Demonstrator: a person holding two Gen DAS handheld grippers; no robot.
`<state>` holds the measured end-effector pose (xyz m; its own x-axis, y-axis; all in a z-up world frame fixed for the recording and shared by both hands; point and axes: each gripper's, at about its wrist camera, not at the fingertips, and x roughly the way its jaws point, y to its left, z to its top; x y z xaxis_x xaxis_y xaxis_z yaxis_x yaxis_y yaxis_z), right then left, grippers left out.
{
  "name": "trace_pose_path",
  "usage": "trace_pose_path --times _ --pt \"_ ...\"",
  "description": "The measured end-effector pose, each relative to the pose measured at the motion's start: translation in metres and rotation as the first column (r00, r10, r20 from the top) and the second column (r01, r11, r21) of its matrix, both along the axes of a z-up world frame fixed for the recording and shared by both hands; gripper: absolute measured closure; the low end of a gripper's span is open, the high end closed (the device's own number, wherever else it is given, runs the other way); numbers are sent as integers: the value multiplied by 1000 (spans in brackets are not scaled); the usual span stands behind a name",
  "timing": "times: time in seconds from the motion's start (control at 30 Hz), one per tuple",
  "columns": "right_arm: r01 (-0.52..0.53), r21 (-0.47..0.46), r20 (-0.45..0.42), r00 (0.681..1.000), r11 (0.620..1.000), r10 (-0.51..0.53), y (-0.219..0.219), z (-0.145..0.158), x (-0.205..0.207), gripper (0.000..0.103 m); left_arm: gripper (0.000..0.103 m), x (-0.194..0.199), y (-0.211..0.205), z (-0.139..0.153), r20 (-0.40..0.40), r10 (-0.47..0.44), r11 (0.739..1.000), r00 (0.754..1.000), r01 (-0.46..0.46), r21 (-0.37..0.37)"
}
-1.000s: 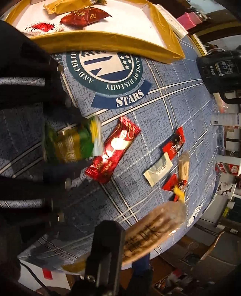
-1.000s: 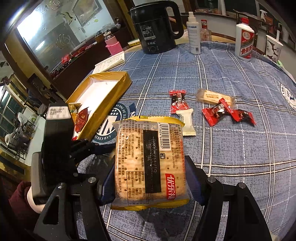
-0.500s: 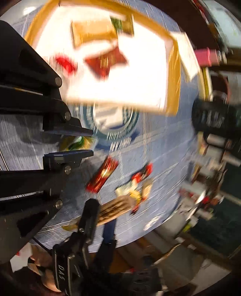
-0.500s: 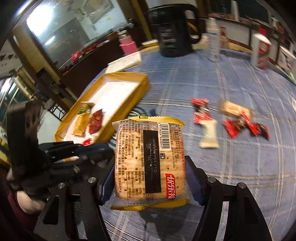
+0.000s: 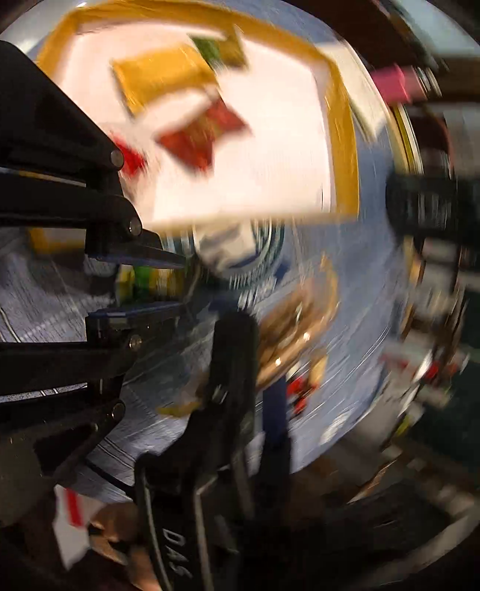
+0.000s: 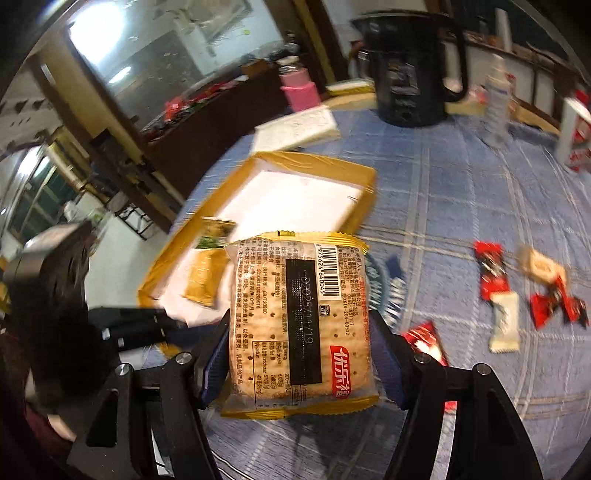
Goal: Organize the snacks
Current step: 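Grasp the small green packet with the left tool while the right tool carries the biscuit pack toward the tray, then lower the green packet and biscuit pack into the white tray and release both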
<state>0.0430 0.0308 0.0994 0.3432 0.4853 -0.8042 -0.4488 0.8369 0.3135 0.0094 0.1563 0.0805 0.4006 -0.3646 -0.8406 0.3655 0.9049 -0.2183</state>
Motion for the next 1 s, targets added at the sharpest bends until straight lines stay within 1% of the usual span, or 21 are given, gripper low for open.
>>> trace_pose_path --times 0.07,0.1,0.17,0.2,0.23,0.3,0.33,0.4,0.43,0.47,0.5,0.53,0.6,0.67,0.77,0.83,0.9,0.93,1.0 --pt "26 -14 -7 1000 1000 -26 -11 -2 0 34 88 5 -22 -9 -2 -59 995 998 59 77" --pt "38 -22 -5 999 999 -38 -17 -3 -2 34 85 8 -29 -15 -6 -76 991 997 77 111" --pt "64 -50 6 998 997 -64 -24 -4 -4 34 75 16 -33 -25 -29 -79 986 996 82 147" --pt "73 -41 1 997 996 -73 -29 -5 -5 34 70 20 -32 -28 -38 -78 984 996 83 158" --pt "85 -18 -9 996 996 -85 -37 -7 -6 34 61 22 -32 -31 -47 -79 982 996 86 168" --pt "104 2 -12 994 995 -104 -46 -7 -7 34 60 25 -35 -39 -72 -85 974 994 98 206" --pt "114 5 -9 993 993 -114 -50 -7 -8 34 60 24 -39 -40 -61 -97 967 993 109 229" --pt "129 16 -12 992 992 -129 -57 -8 -8 34 61 23 -47 -47 -79 -118 958 990 134 254" --pt "132 19 -12 991 991 -132 -58 -6 -7 35 72 22 -50 -49 -75 -118 956 990 134 262" --pt "135 23 -10 991 991 -135 -61 -6 -8 35 74 22 -51 -51 -70 -114 955 991 129 269" --pt "136 28 -8 991 990 -136 -63 -5 -8 35 75 22 -51 -52 -69 -102 959 992 116 258" --pt "136 30 -6 991 990 -136 -64 -4 -9 35 78 23 -50 -50 -67 -89 966 994 102 236" --pt "133 31 -4 991 991 -133 -65 -3 -9 35 78 24 -45 -46 -64 -63 978 996 74 195" --pt "128 29 -2 992 991 -128 -66 -1 -10 34 80 26 -35 -40 -61 -22 990 998 30 135" --pt "115 31 1 993 993 -115 -63 2 -9 34 80 35 -21 -27 -61 40 998 997 -36 60" --pt "91 30 9 996 995 -91 -55 5 -8 34 80 38 0 -17 -58 93 996 994 -92 7" --pt "60 30 19 998 998 -61 -44 9 -8 34 81 42 19 -5 -48 143 989 989 -144 -24" --pt "39 32 26 999 999 -40 -34 11 -7 34 86 47 31 -2 -48 170 984 984 -172 -42" --pt "-2 35 38 999 999 1 -13 15 -4 34 92 49 53 6 -32 230 972 973 -231 -51"
